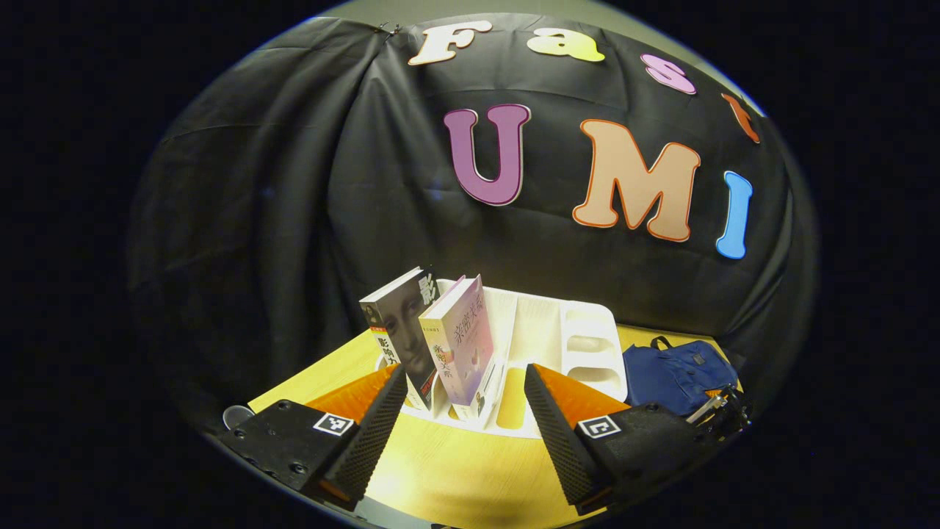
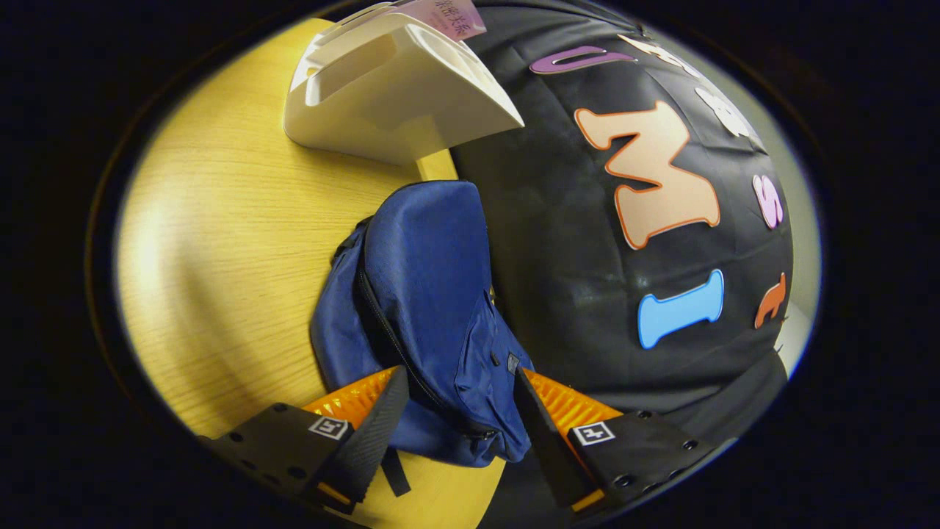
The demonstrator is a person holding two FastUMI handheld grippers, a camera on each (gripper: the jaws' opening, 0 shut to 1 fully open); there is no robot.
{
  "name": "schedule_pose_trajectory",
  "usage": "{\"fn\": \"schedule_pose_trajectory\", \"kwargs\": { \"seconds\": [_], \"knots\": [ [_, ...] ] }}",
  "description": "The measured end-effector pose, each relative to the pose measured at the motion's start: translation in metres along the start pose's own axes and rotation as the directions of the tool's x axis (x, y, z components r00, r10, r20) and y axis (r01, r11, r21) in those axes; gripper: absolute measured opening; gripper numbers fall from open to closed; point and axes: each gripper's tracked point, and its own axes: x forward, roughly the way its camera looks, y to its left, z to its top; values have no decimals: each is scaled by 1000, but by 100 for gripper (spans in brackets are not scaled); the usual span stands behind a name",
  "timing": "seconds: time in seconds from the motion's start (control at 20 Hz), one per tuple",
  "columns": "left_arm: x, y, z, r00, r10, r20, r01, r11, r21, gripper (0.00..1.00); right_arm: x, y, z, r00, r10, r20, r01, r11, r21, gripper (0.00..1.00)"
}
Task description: Open the schoolbag, grab two books from the bookshelf and put them into the schoolbag.
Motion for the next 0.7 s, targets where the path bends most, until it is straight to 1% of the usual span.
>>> {"fn": "schedule_pose_trajectory", "kwargs": {
  "seconds": [0.05, 0.15, 0.2, 0.25, 0.3, 0.35, 0.45, 0.55, 0.6, 0.65, 0.7],
  "knots": [
    [1, 1, 0, 1000, 3, -2, -3, 1000, -4, 94, 6, 3, -1, 1000, 10, -10, -10, 1000, 3, 90],
    [3, 1, -1, 1000, 7, -5, -7, 1000, -11, 94, 13, 2, 0, 1000, 10, -23, -10, 1000, 10, 79],
    [4, 1, -2, 1000, 6, -10, -6, 1000, -14, 94, 18, 0, 0, 1000, 6, -27, -6, 1000, 19, 70],
    [5, 0, -3, 1000, 4, -15, -4, 1000, -16, 91, 21, 1, 1, 1000, 8, -30, -8, 1000, 27, 64],
    [6, -1, -5, 1000, 3, -19, -3, 1000, -18, 94, 25, 2, 2, 999, 12, -37, -11, 999, 34, 58],
    [6, 0, -5, 1000, 4, -21, -5, 1000, -20, 94, 28, 3, 2, 999, 18, -41, -16, 999, 36, 53],
    [5, 0, -3, 1000, 9, -17, -9, 1000, -17, 95, 32, 0, 6, 999, 11, -42, -9, 999, 44, 22],
    [4, 1, -2, 1000, 12, -15, -12, 1000, -10, 94, 36, -3, 8, 999, -6, -37, 8, 999, 46, 11],
    [4, 3, -2, 1000, 13, -16, -13, 1000, -9, 94, 39, 0, 9, 999, 5, -37, -3, 999, 51, 23],
    [5, 3, -3, 1000, 15, -19, -15, 1000, -10, 94, 47, 0, 6, 999, -1, -44, 3, 999, 47, 22],
    [6, 5, -5, 1000, 16, -24, -16, 1000, -16, 95, 40, -1, 8, 999, -6, -52, 9, 999, 54, 20]
  ]
}}
